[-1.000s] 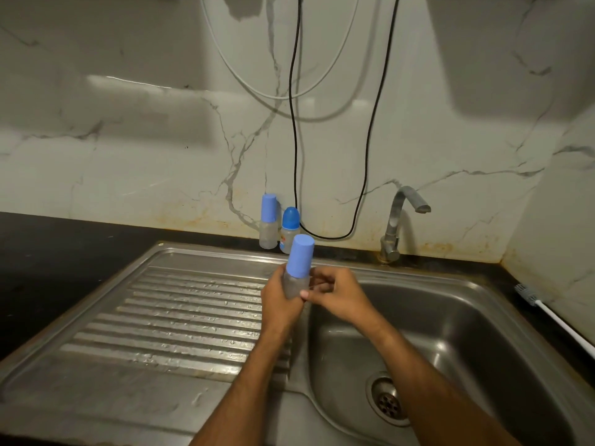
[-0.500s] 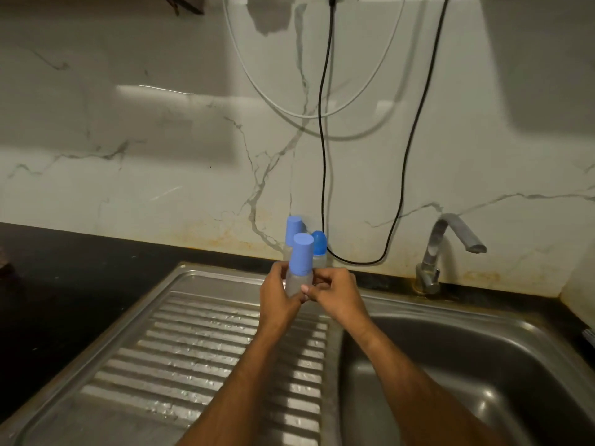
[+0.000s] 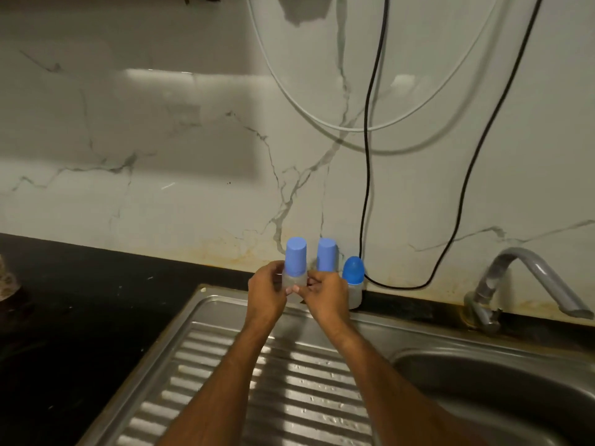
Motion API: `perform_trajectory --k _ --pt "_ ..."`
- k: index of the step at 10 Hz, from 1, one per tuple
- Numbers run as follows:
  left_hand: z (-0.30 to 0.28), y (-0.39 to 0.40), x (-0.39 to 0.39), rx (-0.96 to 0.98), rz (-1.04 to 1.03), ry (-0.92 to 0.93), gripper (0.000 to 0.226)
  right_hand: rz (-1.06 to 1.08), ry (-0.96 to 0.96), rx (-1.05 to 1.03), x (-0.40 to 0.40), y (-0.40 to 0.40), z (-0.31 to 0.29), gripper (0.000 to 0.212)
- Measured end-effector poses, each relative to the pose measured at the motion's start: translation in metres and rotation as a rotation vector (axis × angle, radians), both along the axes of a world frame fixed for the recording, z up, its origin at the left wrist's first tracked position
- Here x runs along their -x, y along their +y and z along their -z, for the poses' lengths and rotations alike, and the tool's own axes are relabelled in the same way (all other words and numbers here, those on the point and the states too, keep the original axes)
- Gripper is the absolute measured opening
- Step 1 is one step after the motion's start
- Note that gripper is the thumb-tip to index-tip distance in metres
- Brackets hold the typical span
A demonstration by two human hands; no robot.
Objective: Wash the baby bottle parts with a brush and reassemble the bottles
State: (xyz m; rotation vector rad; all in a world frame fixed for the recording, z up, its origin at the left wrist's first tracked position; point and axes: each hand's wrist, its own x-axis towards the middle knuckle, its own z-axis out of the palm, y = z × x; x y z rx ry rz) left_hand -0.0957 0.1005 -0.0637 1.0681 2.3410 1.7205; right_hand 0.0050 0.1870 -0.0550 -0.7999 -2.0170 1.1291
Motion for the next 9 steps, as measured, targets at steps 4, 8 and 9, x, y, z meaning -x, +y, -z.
perform_trajectory --k 4,8,9 --pt "0.031 0.022 0.056 0.106 0.04 -0.095 0.053 0.136 -0.027 0.046 0.056 0.002 0.027 0.011" --pt "0.036 0.032 0.062 0.071 0.095 -0.176 0.047 0.218 -0.06 0.046 0.068 -0.003 0.033 0.017" --pt "0.037 0.032 0.059 0.071 0.09 -0.188 0.044 0.226 -0.053 0.033 0.063 -0.002 0.031 0.024"
